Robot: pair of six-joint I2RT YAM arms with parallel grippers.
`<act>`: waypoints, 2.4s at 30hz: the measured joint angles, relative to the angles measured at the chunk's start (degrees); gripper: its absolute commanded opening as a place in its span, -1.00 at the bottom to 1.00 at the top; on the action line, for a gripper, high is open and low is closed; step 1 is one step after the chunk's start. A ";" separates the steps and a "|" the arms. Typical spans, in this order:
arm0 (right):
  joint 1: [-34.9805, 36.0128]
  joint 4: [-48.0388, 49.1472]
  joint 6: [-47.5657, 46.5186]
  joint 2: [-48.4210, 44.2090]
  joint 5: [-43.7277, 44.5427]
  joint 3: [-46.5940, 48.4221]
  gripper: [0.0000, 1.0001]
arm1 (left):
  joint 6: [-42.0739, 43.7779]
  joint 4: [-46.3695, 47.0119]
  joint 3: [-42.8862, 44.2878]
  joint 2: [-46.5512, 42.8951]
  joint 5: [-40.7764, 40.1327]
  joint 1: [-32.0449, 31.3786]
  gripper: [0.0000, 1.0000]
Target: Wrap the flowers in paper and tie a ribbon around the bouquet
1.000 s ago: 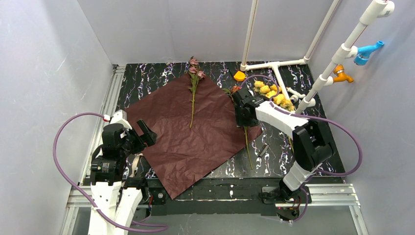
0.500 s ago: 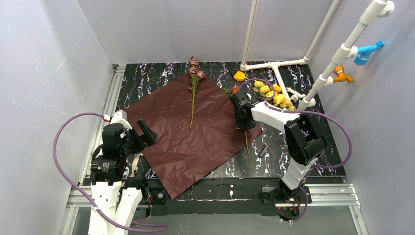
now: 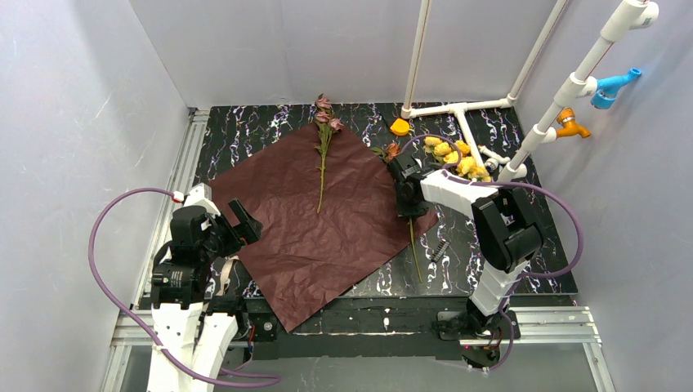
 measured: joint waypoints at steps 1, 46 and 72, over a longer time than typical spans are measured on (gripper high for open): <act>-0.13 0.09 -0.02 0.00 -0.26 -0.04 -0.22 | 0.00 0.00 0.00 0.00 0.00 0.00 0.94; 1.01 4.98 22.71 22.56 -18.91 41.35 -0.97 | 0.02 0.02 -0.04 -0.02 0.17 0.31 0.94; 1.60 14.58 33.09 36.52 -23.58 49.48 -0.43 | 0.07 0.04 -0.07 -0.02 0.50 0.50 0.94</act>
